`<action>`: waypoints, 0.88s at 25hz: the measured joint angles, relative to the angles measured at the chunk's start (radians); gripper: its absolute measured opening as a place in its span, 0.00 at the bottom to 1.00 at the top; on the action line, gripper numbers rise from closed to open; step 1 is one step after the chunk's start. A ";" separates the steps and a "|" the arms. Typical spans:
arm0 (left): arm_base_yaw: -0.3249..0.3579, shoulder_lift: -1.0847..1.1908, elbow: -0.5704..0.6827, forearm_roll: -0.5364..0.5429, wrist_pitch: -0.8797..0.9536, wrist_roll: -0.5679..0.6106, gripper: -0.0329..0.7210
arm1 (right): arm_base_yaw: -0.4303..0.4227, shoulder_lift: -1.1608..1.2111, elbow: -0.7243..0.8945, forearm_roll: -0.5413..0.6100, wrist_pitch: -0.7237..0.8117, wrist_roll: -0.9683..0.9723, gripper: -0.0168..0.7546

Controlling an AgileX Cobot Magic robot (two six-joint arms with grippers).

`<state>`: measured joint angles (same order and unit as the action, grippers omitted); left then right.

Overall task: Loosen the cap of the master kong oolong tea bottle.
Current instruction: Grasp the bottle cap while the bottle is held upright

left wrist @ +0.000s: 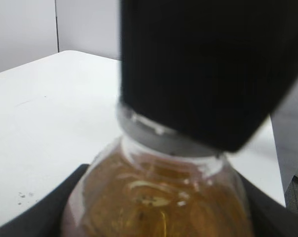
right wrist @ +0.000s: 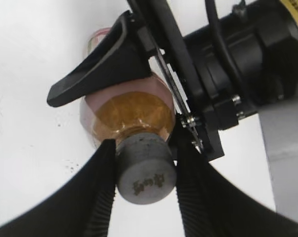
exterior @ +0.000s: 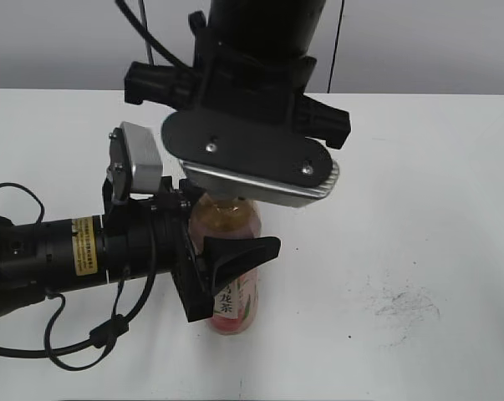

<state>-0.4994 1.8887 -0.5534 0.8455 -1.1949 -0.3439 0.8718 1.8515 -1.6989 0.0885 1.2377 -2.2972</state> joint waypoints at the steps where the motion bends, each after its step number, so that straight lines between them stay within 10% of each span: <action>1: 0.000 0.000 0.000 -0.001 0.000 -0.001 0.63 | 0.000 0.000 0.000 0.000 0.000 -0.025 0.38; 7: 0.000 0.000 0.000 -0.001 0.000 -0.001 0.63 | 0.001 0.000 0.000 -0.021 0.000 0.084 0.38; 16: 0.000 0.000 0.000 0.003 -0.001 0.000 0.63 | 0.000 0.000 0.000 -0.107 -0.012 1.197 0.72; 22: 0.000 0.000 0.000 0.005 -0.001 0.000 0.63 | 0.000 0.000 0.000 -0.021 -0.013 1.632 0.77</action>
<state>-0.4994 1.8887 -0.5534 0.8501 -1.1961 -0.3438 0.8722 1.8515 -1.6989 0.0680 1.2248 -0.6653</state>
